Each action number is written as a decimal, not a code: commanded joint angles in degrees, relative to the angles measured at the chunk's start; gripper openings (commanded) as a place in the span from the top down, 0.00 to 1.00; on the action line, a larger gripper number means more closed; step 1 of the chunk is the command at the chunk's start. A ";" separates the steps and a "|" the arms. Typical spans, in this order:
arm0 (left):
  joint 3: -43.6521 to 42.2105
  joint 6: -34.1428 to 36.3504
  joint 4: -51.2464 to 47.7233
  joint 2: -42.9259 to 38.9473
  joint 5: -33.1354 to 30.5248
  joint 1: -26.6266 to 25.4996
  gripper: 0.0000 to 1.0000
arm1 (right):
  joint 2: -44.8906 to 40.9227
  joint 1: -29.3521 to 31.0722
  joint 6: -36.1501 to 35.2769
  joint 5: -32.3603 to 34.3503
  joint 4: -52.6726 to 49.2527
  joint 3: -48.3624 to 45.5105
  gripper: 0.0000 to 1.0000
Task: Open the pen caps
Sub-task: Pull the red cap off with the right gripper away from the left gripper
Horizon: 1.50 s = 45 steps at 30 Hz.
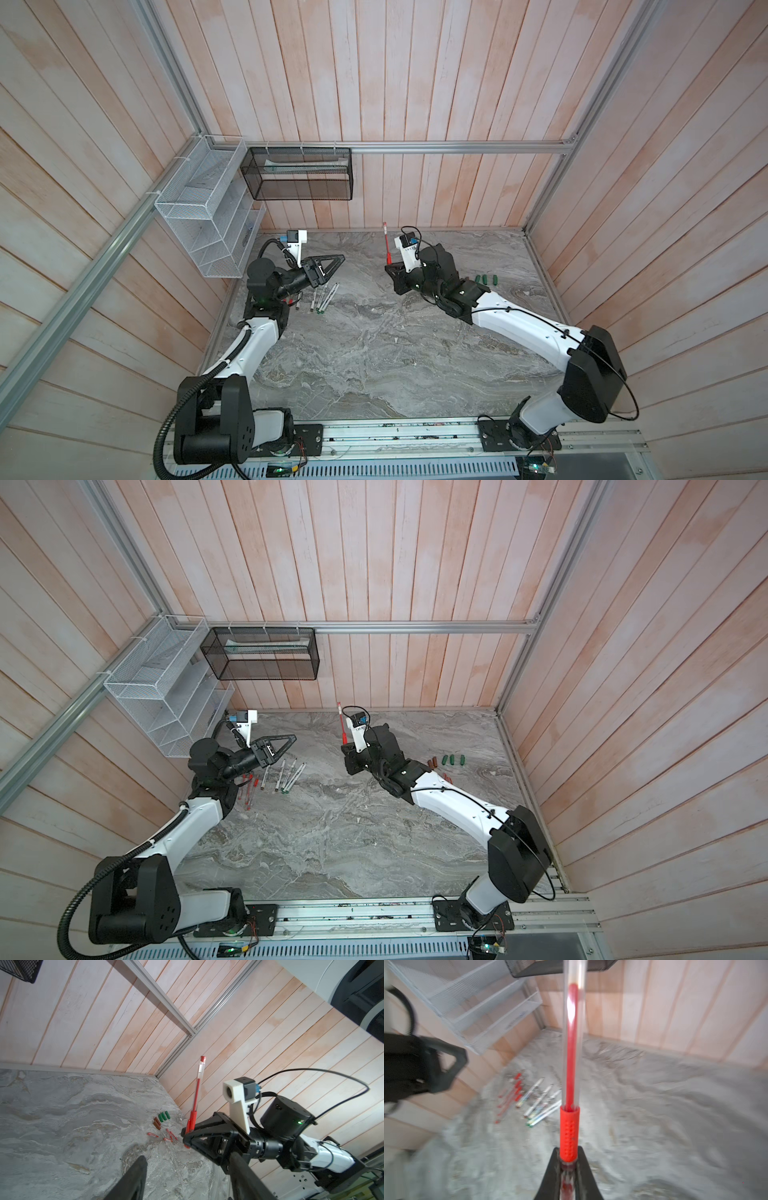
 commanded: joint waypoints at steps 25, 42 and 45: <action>27.12 57.87 -66.93 2.49 0.10 -9.81 0.32 | -5.07 13.15 -119.87 32.01 62.29 -32.57 1.00; 33.24 72.67 -78.78 10.09 -16.02 -24.98 0.65 | -3.33 17.80 -120.71 32.19 63.07 -32.09 1.00; 33.03 73.28 -79.66 10.25 -15.93 -25.78 0.68 | -3.42 17.89 -121.09 32.10 63.18 -31.85 1.00</action>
